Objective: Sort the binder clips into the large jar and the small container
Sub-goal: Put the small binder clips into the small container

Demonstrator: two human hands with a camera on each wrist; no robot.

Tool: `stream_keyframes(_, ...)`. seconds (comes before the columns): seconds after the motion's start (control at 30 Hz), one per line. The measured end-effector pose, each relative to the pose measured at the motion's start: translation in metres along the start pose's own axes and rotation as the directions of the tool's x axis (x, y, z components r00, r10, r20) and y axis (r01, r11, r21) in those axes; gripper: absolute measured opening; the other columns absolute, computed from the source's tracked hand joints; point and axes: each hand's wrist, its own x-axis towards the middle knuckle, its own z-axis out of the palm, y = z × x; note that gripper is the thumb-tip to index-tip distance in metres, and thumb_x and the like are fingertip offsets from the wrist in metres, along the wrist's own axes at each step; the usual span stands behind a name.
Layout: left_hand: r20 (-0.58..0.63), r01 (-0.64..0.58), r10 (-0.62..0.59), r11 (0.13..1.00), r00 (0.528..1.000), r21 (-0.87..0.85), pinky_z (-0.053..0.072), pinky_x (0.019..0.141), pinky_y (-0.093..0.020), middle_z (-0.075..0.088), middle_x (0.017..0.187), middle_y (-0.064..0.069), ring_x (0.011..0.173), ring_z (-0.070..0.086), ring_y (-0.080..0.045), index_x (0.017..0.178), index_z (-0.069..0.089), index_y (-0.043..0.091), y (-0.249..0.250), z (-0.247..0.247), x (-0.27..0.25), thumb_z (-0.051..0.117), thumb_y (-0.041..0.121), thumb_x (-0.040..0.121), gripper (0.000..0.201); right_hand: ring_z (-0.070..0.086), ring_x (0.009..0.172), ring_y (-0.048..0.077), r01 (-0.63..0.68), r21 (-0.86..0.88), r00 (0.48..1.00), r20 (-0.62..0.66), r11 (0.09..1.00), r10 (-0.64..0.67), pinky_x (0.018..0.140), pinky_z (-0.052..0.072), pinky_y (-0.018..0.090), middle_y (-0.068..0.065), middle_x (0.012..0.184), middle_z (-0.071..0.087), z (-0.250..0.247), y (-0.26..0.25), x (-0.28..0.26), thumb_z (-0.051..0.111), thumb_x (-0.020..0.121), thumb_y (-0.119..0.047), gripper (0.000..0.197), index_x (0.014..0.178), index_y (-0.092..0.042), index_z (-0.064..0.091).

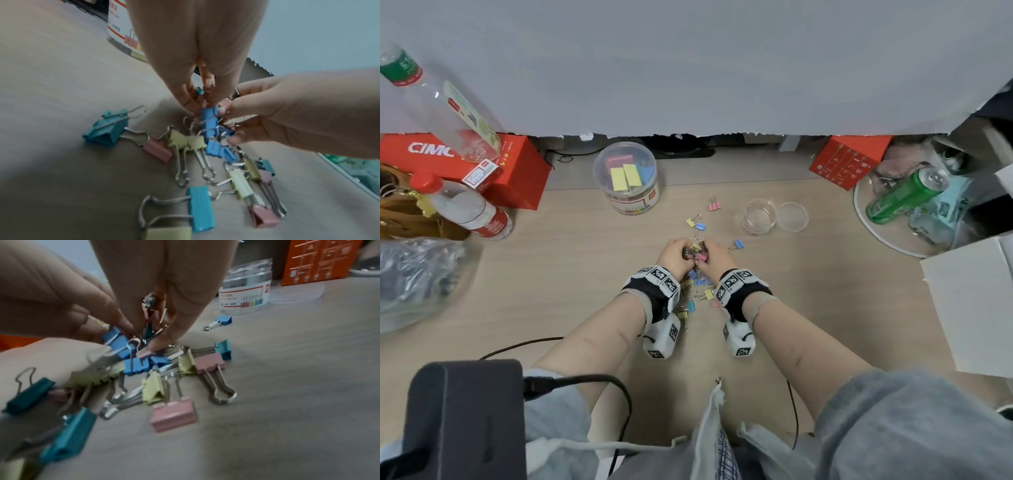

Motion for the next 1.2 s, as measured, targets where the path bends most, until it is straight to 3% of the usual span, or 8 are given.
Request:
stream_keyframes(0.2,-0.008,-0.060,0.060,0.985,0.998,-0.161,0.052,0.082,-0.042,0.065,0.095,-0.029,0.084,0.063,-0.037,0.102,0.062,-0.004,0.023,-0.008,0.001,0.060,0.005,0.075,0.029,0.063,0.092,0.036,-0.038,0.225,0.994,-0.095,0.974,0.061,0.084,0.051,0.046,0.016,0.097,0.067,-0.016,0.006,-0.002,0.057,0.086,-0.013,0.020,0.104,-0.005,0.058)
stream_keyframes(0.27,-0.021,-0.073,0.070,0.979,0.997,-0.190,0.051,0.067,-0.030,0.065,0.079,-0.018,0.070,0.060,-0.032,0.102,0.063,-0.003,0.035,-0.010,0.001,0.058,0.000,0.080,0.023,0.065,0.081,0.030,-0.042,0.326,0.988,-0.125,0.944,0.087,0.082,0.053,0.049,0.005,0.083,0.065,-0.025,0.007,-0.003,0.057,0.087,-0.012,0.019,0.105,-0.008,0.058)
stream_keyframes(0.37,-0.049,-0.119,0.112,0.971,0.993,-0.209,0.042,0.057,-0.023,0.061,0.080,-0.007,0.071,0.054,-0.020,0.100,0.065,0.000,0.055,-0.012,0.005,0.057,0.002,0.084,0.018,0.053,0.064,0.005,-0.012,0.366,0.978,-0.188,0.931,0.087,0.063,0.049,0.012,-0.008,0.077,0.056,-0.051,0.004,-0.011,0.056,0.090,-0.008,0.021,0.110,-0.003,0.058)
stream_keyframes(0.43,-0.064,-0.148,0.137,0.962,0.988,-0.231,0.040,0.059,-0.019,0.061,0.083,-0.005,0.077,0.055,-0.017,0.101,0.065,0.000,0.068,-0.011,0.007,0.057,0.004,0.086,0.017,0.050,0.066,0.003,0.026,0.387,0.972,-0.225,0.922,0.067,0.051,0.040,0.001,-0.006,0.081,0.056,-0.067,0.008,-0.012,0.055,0.090,-0.006,0.023,0.112,0.001,0.058)
stream_keyframes(0.7,-0.109,-0.147,0.114,0.918,0.988,-0.369,0.049,0.082,-0.030,0.060,0.072,0.002,0.075,0.058,-0.017,0.101,0.064,-0.005,0.120,0.004,0.033,0.057,0.000,0.086,0.018,0.062,0.095,0.034,0.089,0.358,0.947,-0.320,0.929,0.033,0.086,0.049,0.045,0.019,0.101,0.067,-0.118,0.025,0.002,0.055,0.088,-0.008,0.019,0.104,-0.002,0.061)
stream_keyframes(0.8,-0.087,-0.113,0.085,0.912,0.993,-0.395,0.048,0.091,-0.039,0.060,0.072,0.001,0.085,0.058,-0.023,0.097,0.066,0.004,0.130,0.015,0.045,0.060,0.000,0.083,0.015,0.061,0.101,0.032,0.081,0.347,0.951,-0.306,0.934,0.031,0.091,0.047,0.040,0.019,0.107,0.066,-0.135,0.036,0.007,0.053,0.090,-0.008,0.022,0.109,0.000,0.060)
stream_keyframes(0.9,-0.067,-0.073,0.051,0.923,0.996,-0.379,0.047,0.092,-0.039,0.061,0.080,-0.011,0.088,0.056,-0.023,0.102,0.064,-0.007,0.131,0.028,0.053,0.062,0.000,0.082,0.022,0.061,0.104,0.031,0.050,0.281,0.967,-0.252,0.958,0.023,0.091,0.044,0.036,0.019,0.110,0.066,-0.141,0.047,0.012,0.055,0.089,-0.009,0.026,0.113,0.001,0.060)
stream_keyframes(1.2,0.037,-0.042,0.050,0.982,0.998,-0.184,0.040,0.092,-0.026,0.061,0.121,-0.021,0.111,0.058,-0.029,0.126,0.053,-0.002,0.142,0.039,0.048,0.056,0.000,0.086,0.040,0.059,0.108,0.032,0.069,0.114,0.987,-0.150,0.991,-0.051,0.086,0.040,0.026,0.018,0.113,0.066,-0.150,0.061,0.013,0.051,0.090,-0.007,0.033,0.123,-0.007,0.058)
